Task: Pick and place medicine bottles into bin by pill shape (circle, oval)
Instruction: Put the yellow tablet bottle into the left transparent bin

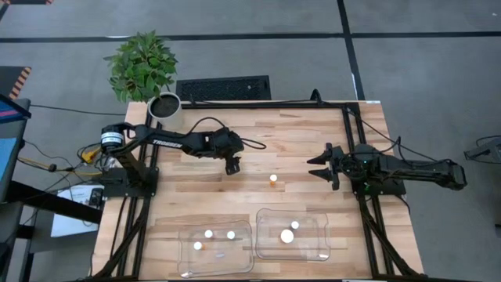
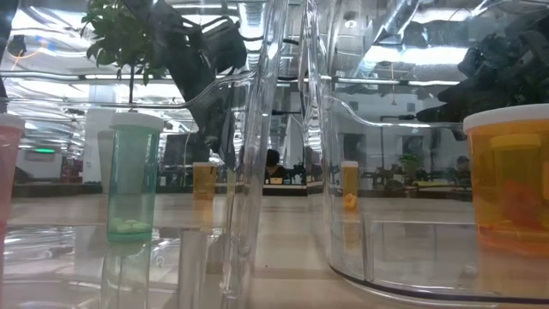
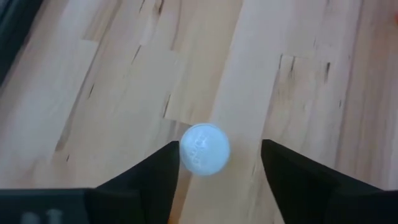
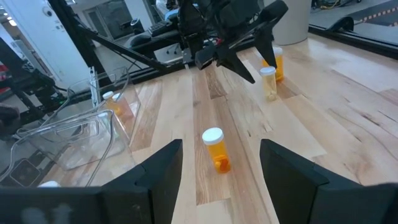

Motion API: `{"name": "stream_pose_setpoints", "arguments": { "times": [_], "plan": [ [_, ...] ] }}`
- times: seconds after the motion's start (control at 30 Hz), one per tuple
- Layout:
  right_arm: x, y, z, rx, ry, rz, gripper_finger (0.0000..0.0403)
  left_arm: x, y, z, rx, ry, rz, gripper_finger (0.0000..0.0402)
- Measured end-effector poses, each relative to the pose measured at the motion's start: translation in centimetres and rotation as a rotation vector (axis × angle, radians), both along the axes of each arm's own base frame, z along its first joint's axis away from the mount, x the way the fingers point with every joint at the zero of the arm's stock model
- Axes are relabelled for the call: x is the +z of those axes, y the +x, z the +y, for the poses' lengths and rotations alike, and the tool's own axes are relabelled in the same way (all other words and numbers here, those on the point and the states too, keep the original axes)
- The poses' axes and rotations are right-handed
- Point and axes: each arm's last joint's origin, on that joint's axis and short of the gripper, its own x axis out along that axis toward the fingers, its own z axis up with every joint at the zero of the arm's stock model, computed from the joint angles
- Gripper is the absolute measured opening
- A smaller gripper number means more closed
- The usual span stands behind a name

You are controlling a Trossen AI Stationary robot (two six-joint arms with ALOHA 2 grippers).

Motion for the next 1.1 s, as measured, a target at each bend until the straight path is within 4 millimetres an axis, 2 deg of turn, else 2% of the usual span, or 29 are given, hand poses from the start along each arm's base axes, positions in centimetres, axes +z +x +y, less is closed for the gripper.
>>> {"name": "stream_pose_setpoints", "arguments": {
  "times": [0.27,0.63,1.0,1.1],
  "plan": [
    [0.0,0.0,0.01,0.001,0.0,0.0,0.0225,-0.01,-0.04,0.2,-0.003,-0.014,-0.003,0.0162],
    [0.0,0.0,0.0,0.0,0.0,0.0,0.0225,0.0,-0.04,0.22,0.0,-0.011,-0.003,0.0121],
    [0.0,0.0,0.0,0.0,0.0,0.0,0.0225,0.14,0.11,0.16,0.021,-0.012,-0.025,0.0112],
    [0.0,0.0,0.0,0.001,0.0,0.0,0.0225,0.78,0.44,-0.09,0.026,-0.023,-0.021,0.0111]
  ]
}}
